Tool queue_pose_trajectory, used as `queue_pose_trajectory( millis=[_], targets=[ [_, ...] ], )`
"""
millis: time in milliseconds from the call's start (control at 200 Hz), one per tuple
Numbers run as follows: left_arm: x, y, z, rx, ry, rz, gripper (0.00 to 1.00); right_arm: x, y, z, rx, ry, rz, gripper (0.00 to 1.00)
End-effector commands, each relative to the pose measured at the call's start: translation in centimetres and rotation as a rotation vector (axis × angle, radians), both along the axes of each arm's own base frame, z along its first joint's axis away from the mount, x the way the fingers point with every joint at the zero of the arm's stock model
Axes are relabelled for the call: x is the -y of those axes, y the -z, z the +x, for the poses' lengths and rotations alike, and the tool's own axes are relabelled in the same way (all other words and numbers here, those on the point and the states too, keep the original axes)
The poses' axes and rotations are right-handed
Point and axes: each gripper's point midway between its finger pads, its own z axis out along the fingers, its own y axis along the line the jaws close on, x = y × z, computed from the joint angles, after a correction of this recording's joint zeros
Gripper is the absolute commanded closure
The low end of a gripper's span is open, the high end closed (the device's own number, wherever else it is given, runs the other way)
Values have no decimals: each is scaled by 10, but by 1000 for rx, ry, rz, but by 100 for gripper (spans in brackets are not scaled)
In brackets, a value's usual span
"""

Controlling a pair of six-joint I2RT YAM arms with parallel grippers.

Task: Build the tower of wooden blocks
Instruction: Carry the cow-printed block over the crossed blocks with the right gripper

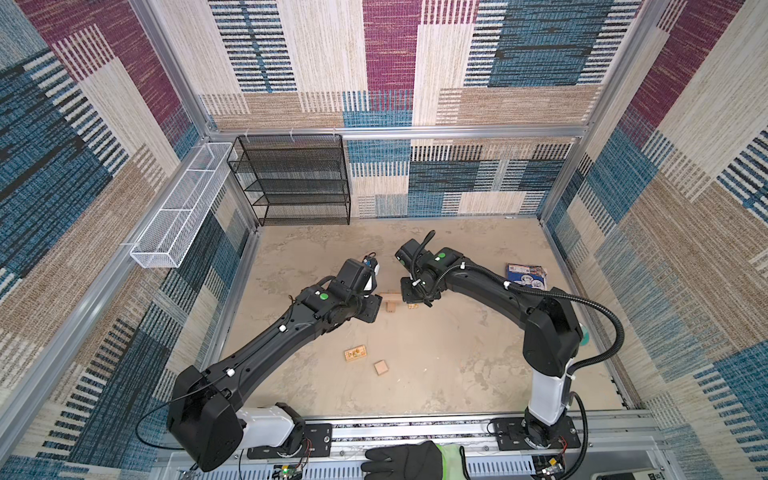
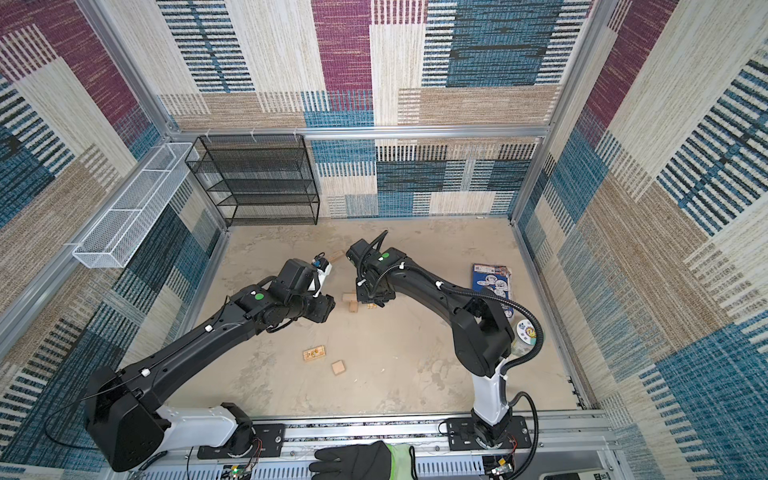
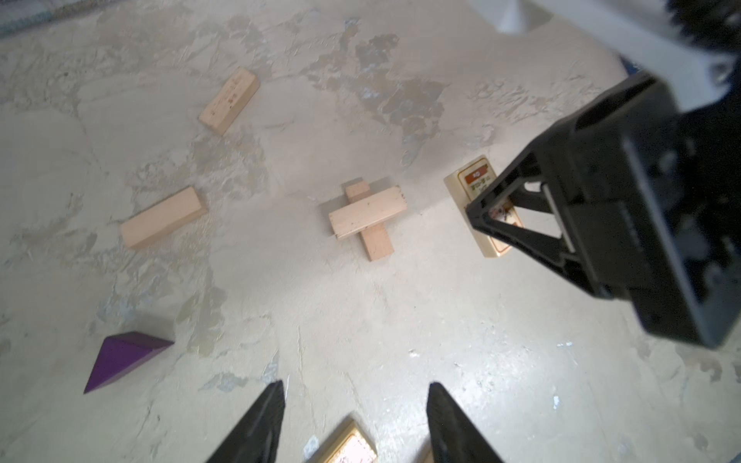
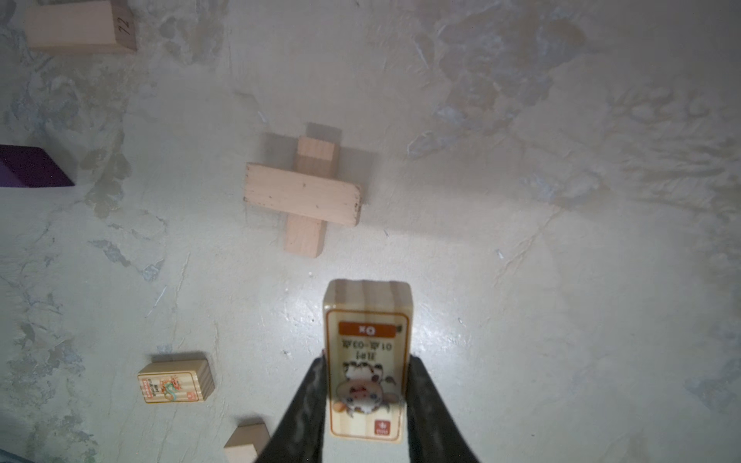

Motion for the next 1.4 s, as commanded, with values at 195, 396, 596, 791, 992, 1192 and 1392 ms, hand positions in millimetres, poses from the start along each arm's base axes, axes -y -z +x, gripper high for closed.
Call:
queue_pose_trajectory(
  millis=[195, 396, 596, 791, 992, 1192, 1392],
  targets=[
    [-4, 4, -1, 10, -50, -49, 39, -18, 10, 9, -40, -22, 4, 100],
    [-6, 11, -2, 13, -66, -48, 38, -22, 15, 21, -45, -22, -38, 100],
    [-7, 10, -1, 21, -65, -46, 37, -30, 19, 26, -56, -12, -24, 100],
    [-10, 10, -1, 27, -72, -31, 37, -39, 24, 30, -71, -16, -7, 100],
    [-11, 9, 0, 34, -72, -25, 37, -49, 27, 35, -81, -15, 10, 100],
    [-14, 6, 0, 48, -78, -20, 37, -53, 37, 35, -111, -10, 14, 100],
    [-16, 4, -1, 53, -81, -17, 37, -52, 42, 36, -119, 11, 8, 100]
  ],
)
